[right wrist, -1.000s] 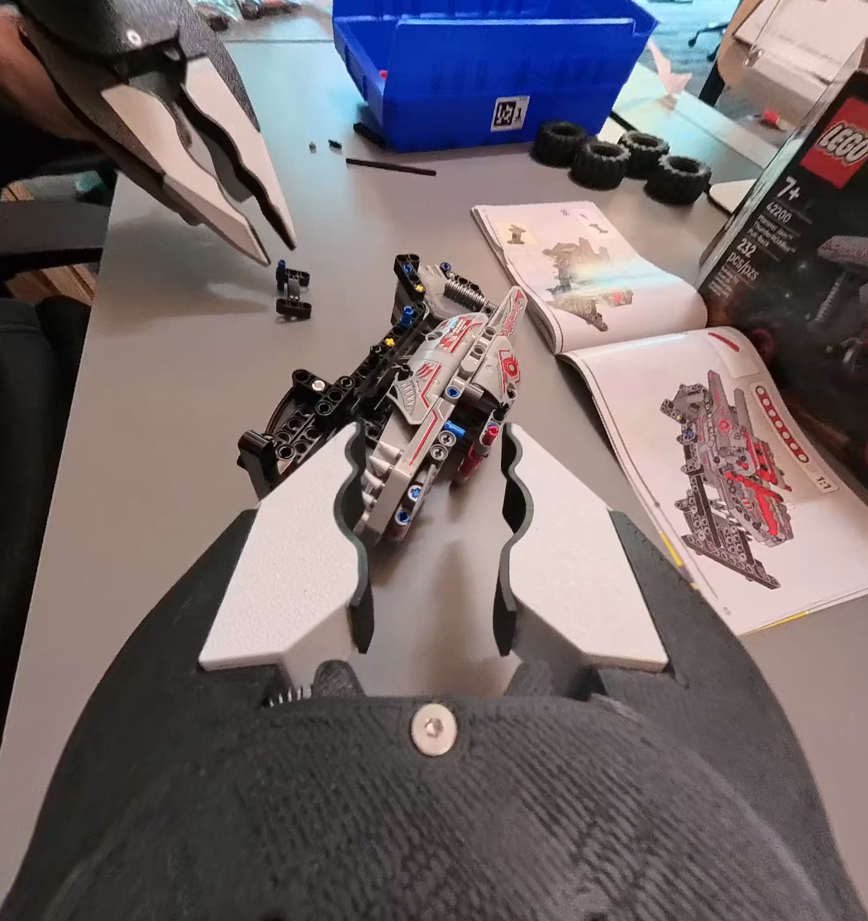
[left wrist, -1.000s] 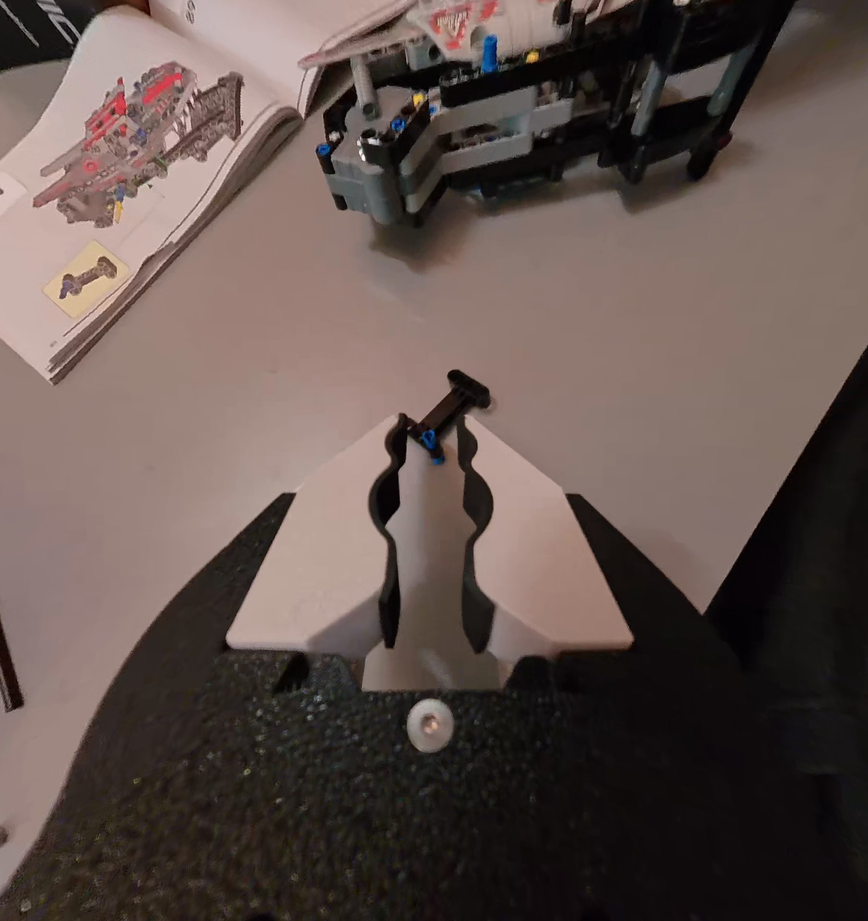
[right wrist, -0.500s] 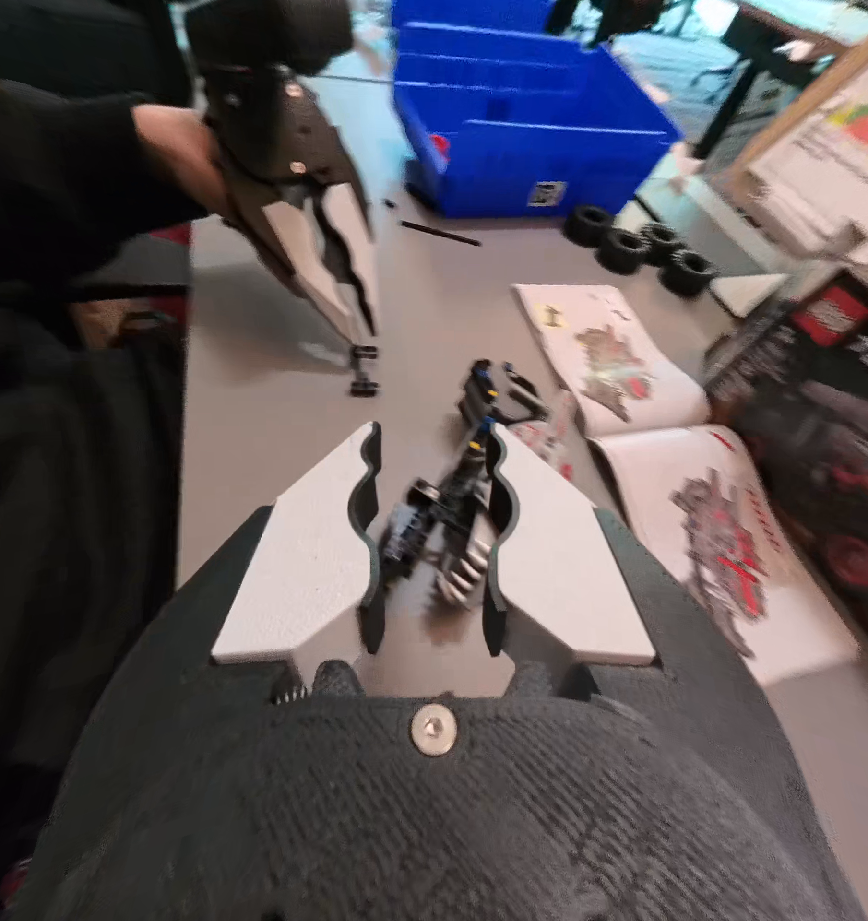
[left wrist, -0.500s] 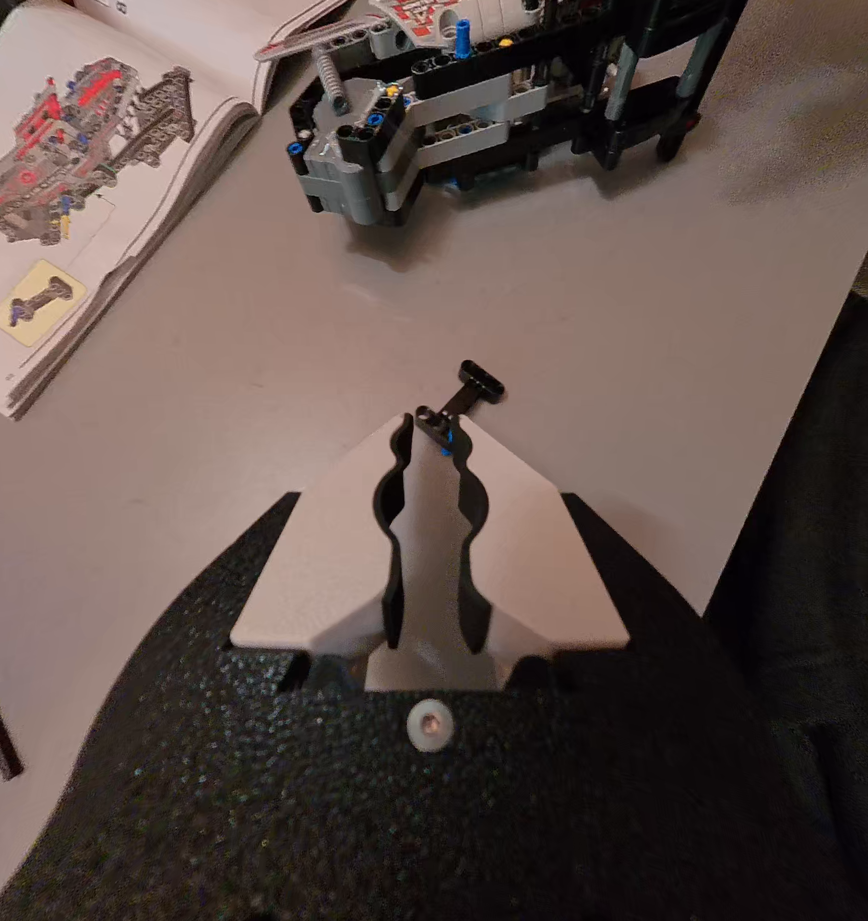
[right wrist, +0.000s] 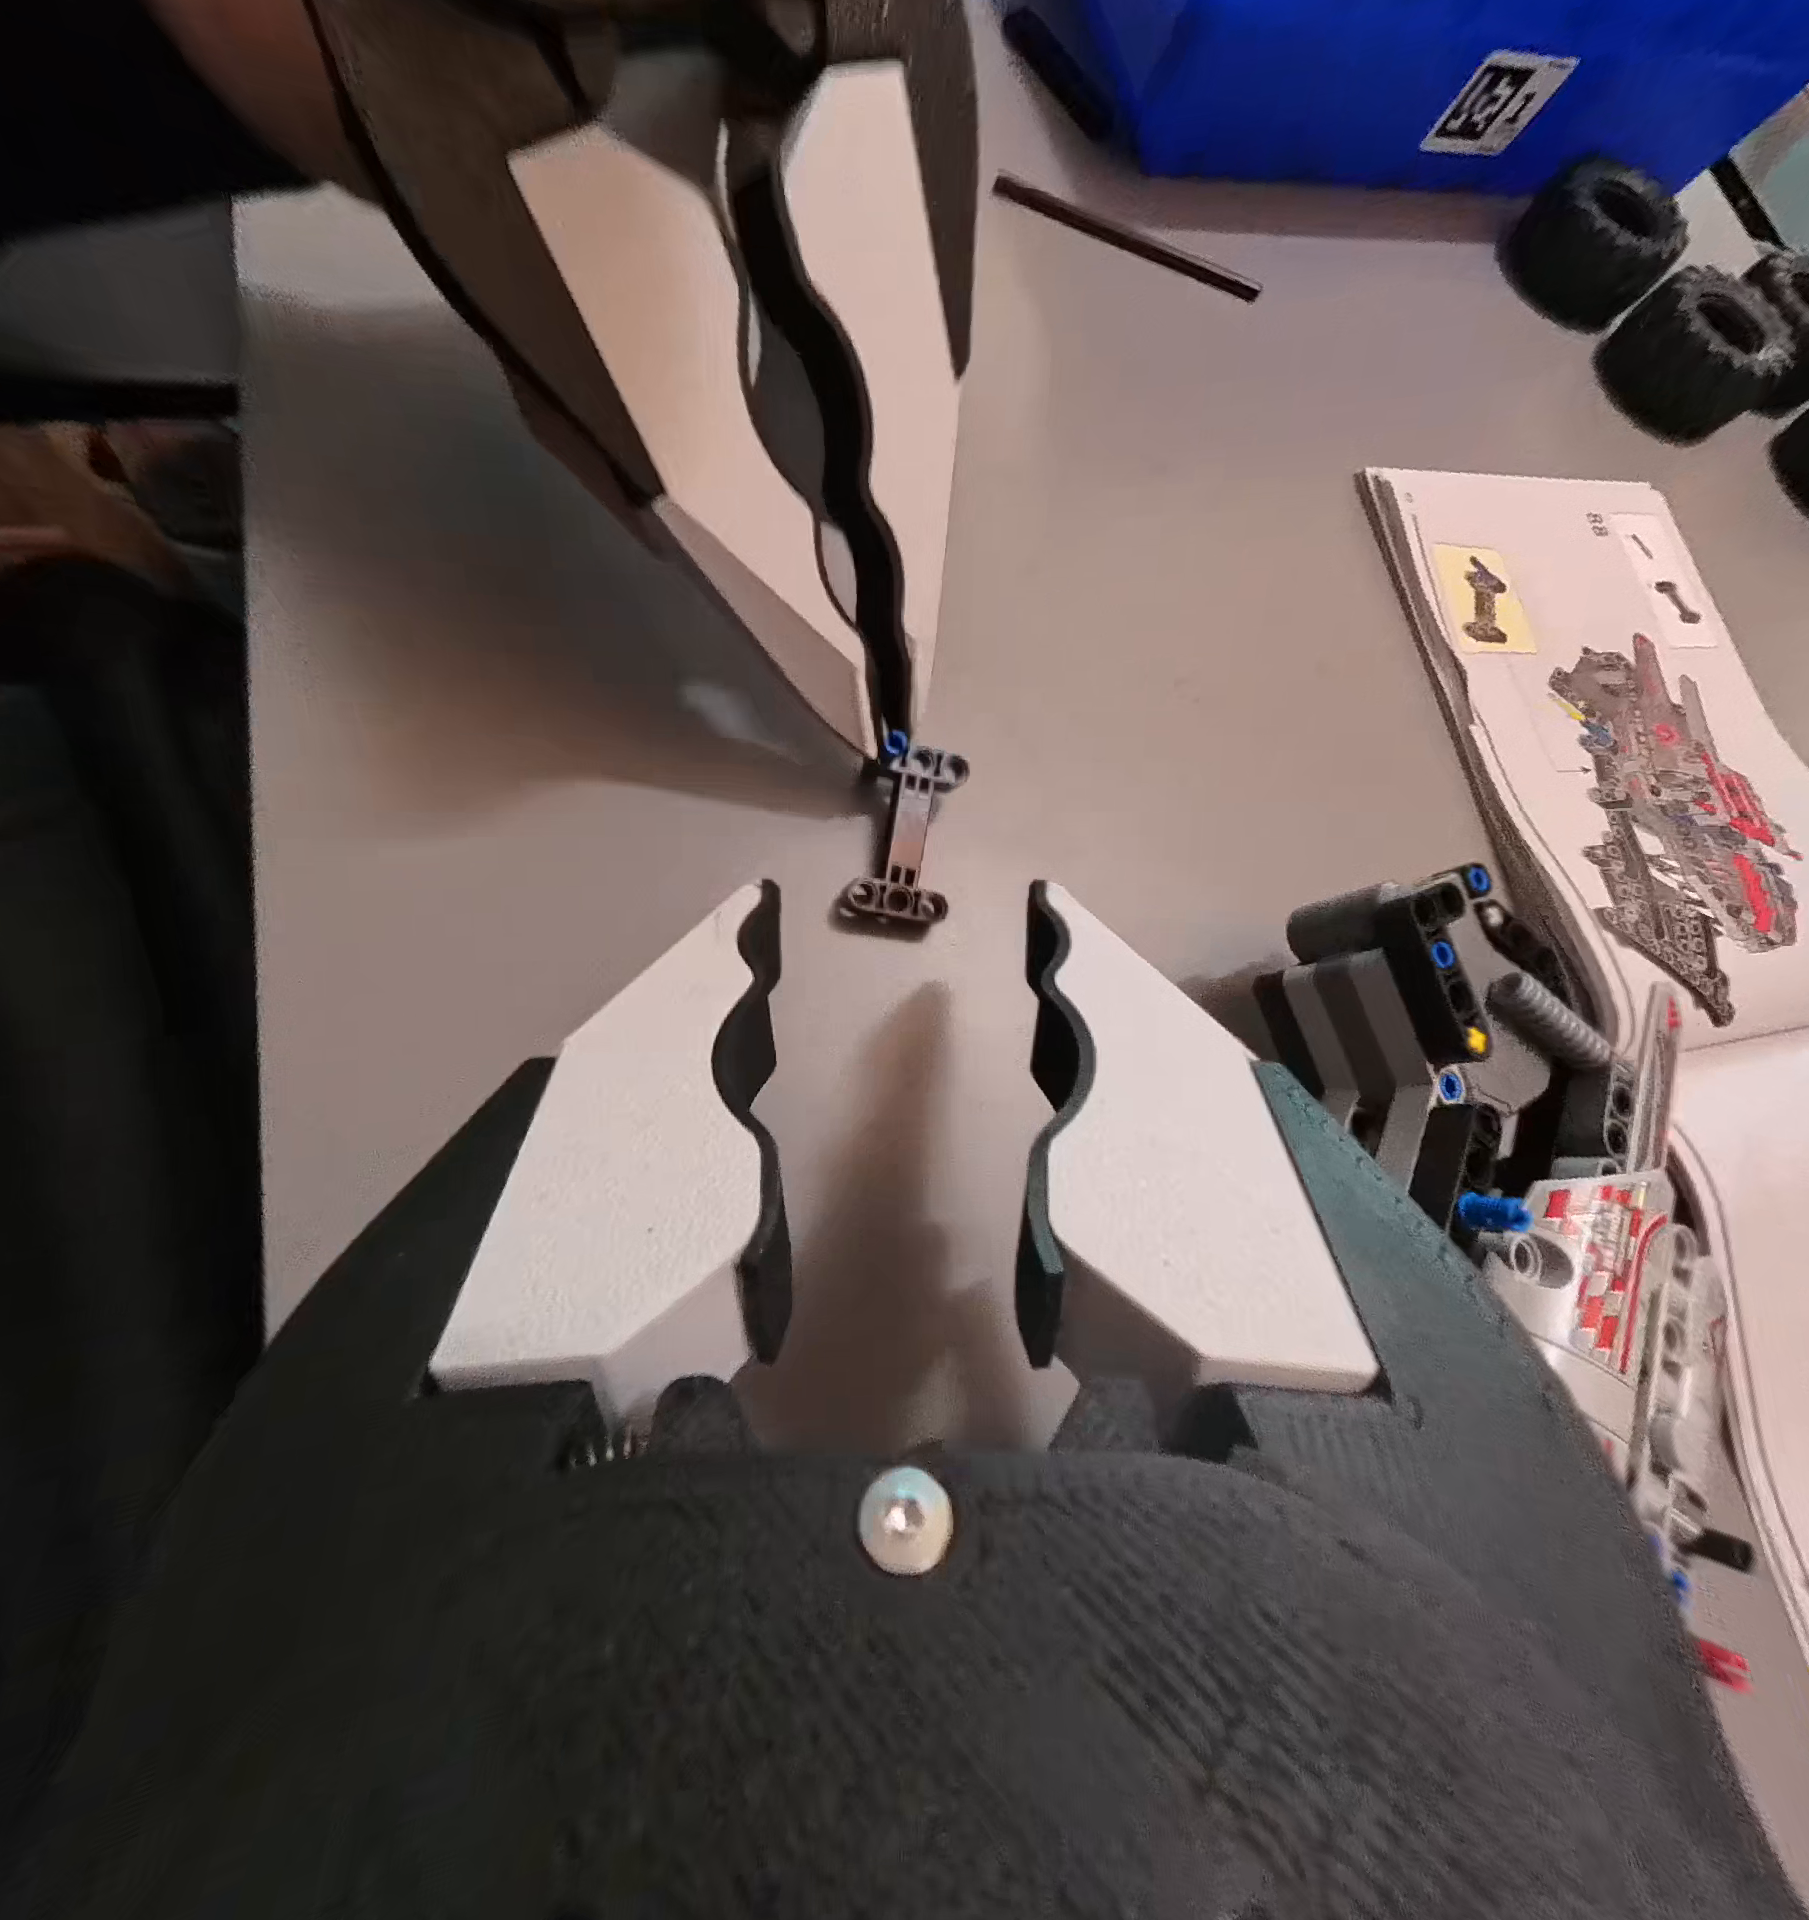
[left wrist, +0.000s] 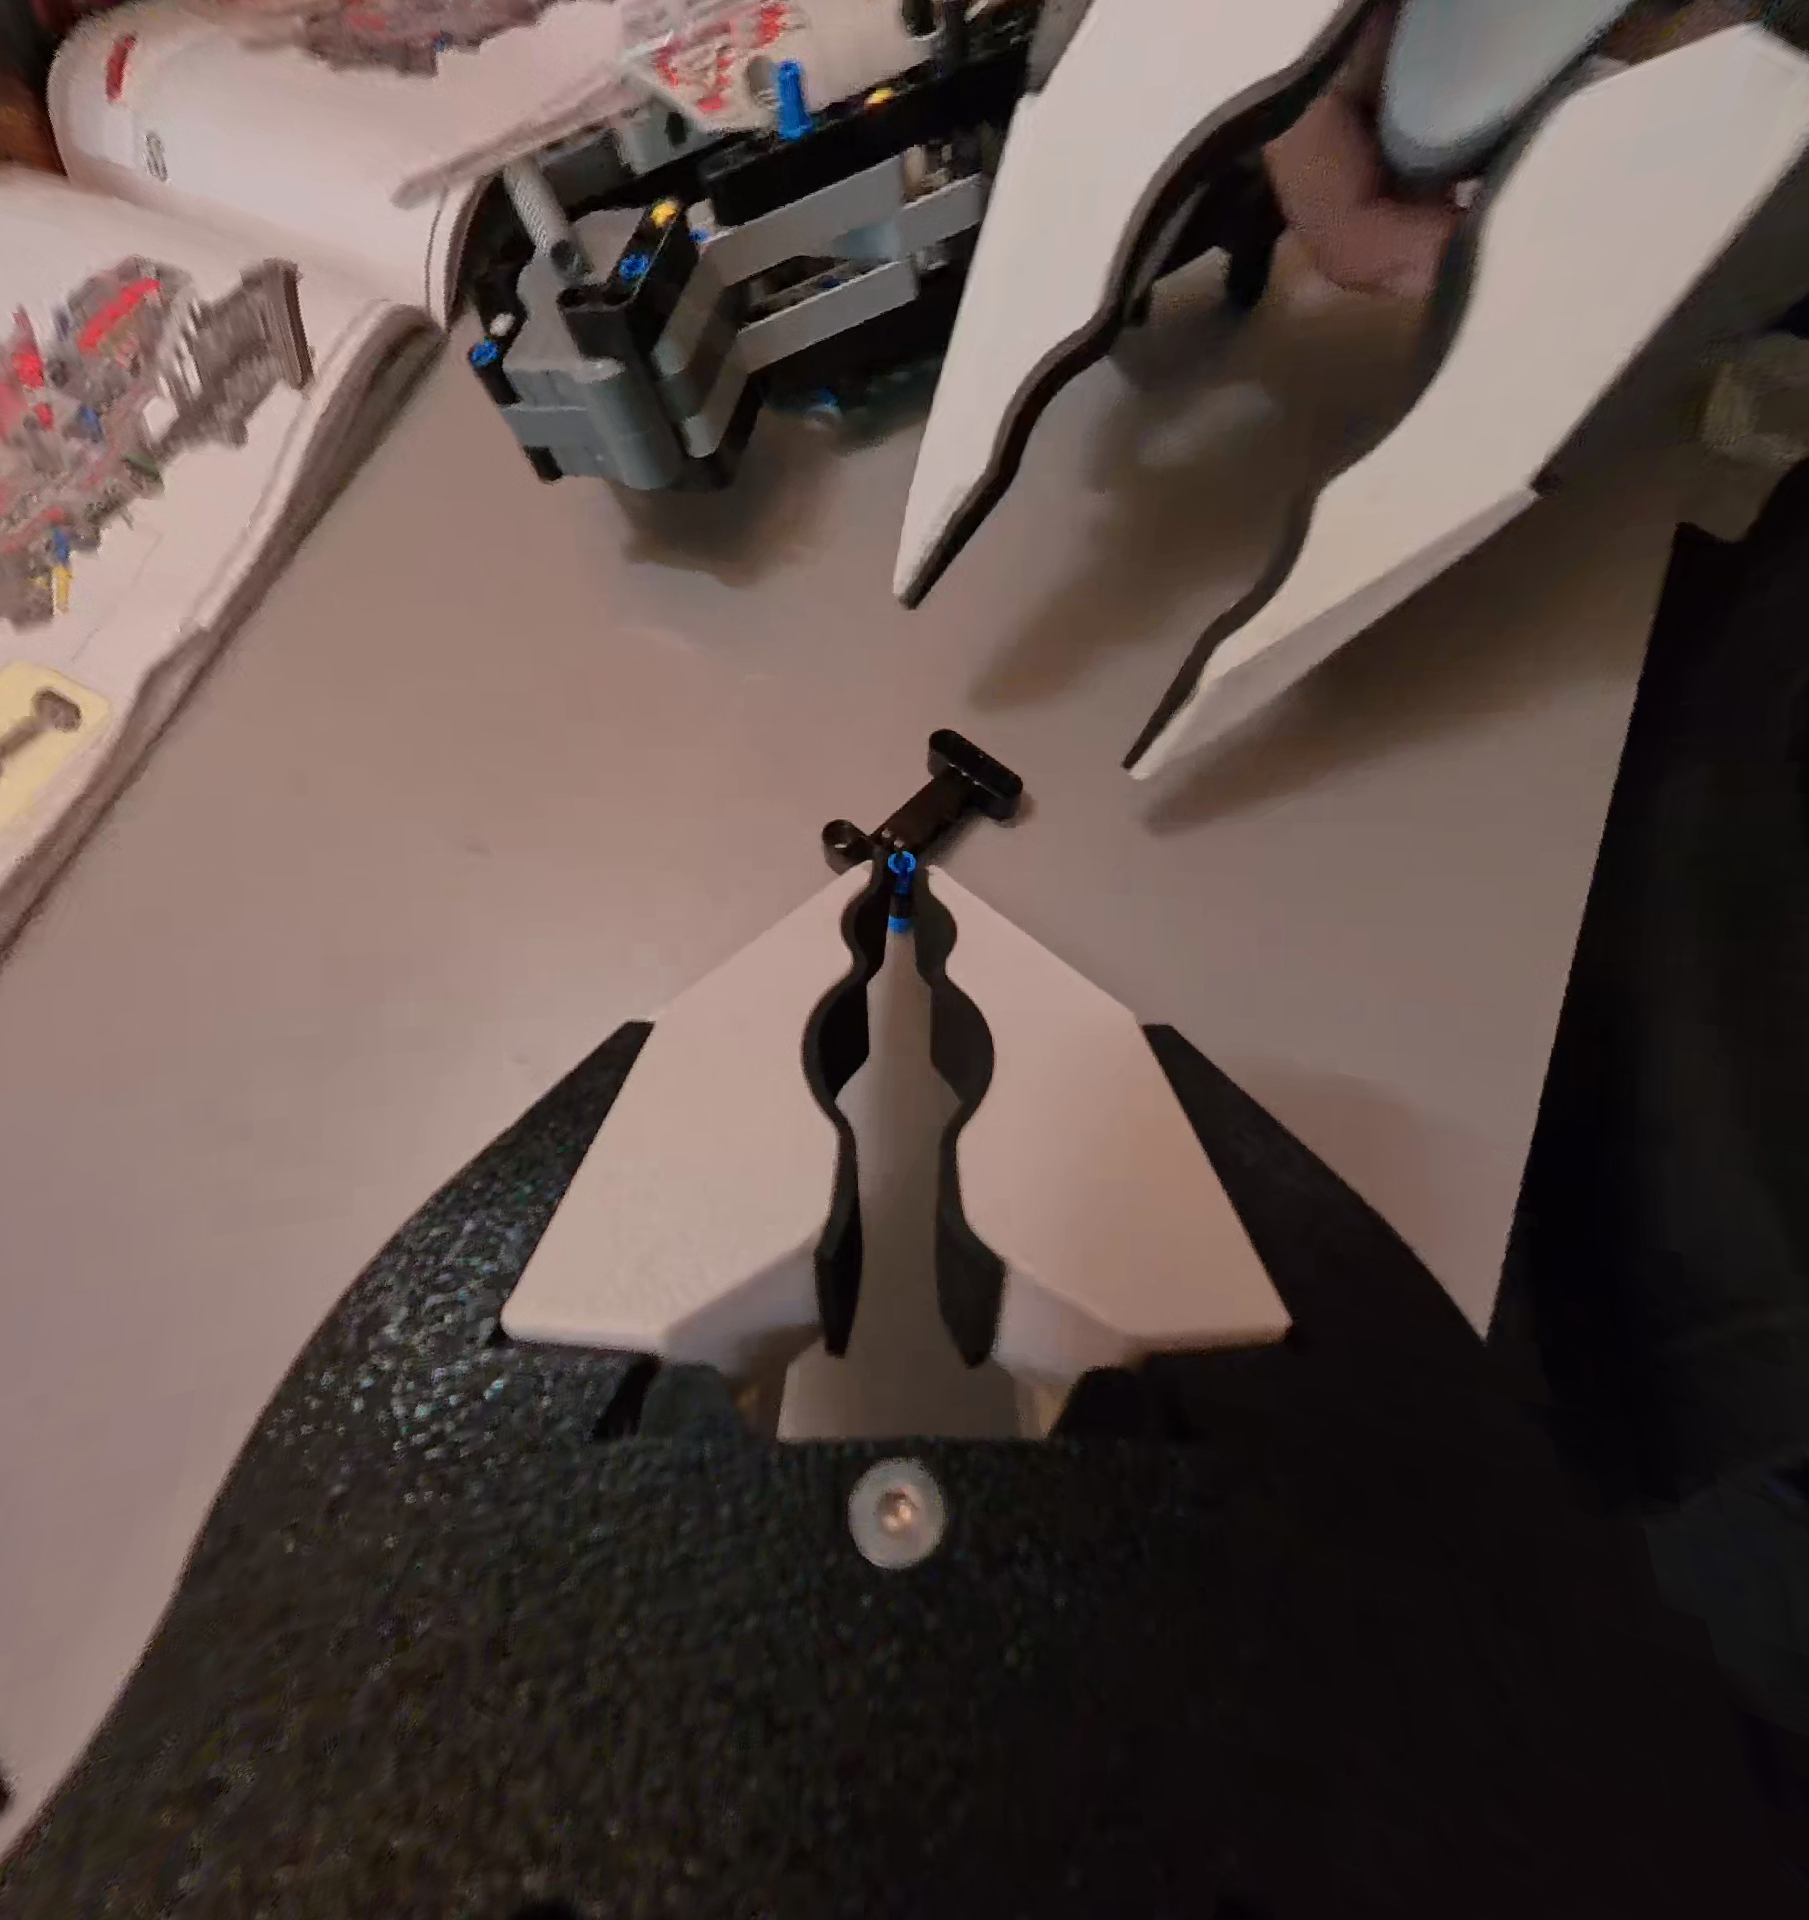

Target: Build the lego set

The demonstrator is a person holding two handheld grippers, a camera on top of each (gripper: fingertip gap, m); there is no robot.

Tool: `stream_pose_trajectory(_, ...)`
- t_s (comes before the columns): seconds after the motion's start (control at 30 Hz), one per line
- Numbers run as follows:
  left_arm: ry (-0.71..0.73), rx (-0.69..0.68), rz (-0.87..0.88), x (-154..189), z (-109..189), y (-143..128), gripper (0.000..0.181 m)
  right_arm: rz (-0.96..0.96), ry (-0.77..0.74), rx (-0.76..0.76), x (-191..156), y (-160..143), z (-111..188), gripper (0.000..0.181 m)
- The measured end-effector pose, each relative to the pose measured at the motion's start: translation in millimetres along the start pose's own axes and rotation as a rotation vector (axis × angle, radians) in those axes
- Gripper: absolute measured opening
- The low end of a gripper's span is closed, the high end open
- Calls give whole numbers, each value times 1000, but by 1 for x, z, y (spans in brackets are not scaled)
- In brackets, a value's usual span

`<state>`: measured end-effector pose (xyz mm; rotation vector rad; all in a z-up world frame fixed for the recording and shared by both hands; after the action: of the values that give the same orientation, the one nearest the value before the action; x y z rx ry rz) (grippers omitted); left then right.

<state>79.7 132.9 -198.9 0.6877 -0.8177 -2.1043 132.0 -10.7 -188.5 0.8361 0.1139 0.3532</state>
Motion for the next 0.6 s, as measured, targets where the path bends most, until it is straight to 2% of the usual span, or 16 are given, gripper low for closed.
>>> stream_pose_trajectory(0.03, -21, 30, -25, -2, 2, 0, 1, 1, 7, -24, -1, 0, -1, 47)
stream_pose_trajectory(0.1, -120, 98, 6, -6, 8, 3, 1, 13, 25, -71, -8, 5, 1, 45)
stream_pose_trajectory(0.23, -372, 227, 235, -21, 21, 12, 1, 84, -14, 23, -14, 16, 5, 46)
stream_pose_trajectory(0.3, -474, 228, 312, -25, 24, 14, 2, 75, -27, 118, -10, 21, 12, 42)
stream_pose_trajectory(0.37, -568, 199, 389, -27, 24, 15, 2, 171, -20, 200, -14, 27, 21, 37)
stream_pose_trajectory(0.5, -723, 169, 543, -30, 19, 19, 1, 396, -41, 171, -23, 27, 31, 25)
stream_pose_trajectory(0.6, -757, 161, 571, -31, 16, 24, 1, 454, -102, 183, -23, 28, 35, 10)
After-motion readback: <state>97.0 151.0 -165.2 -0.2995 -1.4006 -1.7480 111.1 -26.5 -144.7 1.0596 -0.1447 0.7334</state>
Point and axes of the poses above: each gripper's, where its closed fingertips meet, z back along the fingers, y out of its top, x = y × z across the jaws, the point moved 9 cm from there along z, back along the fingers, and after that the axes turned 14 degrees about y, right-handed, at the moved point
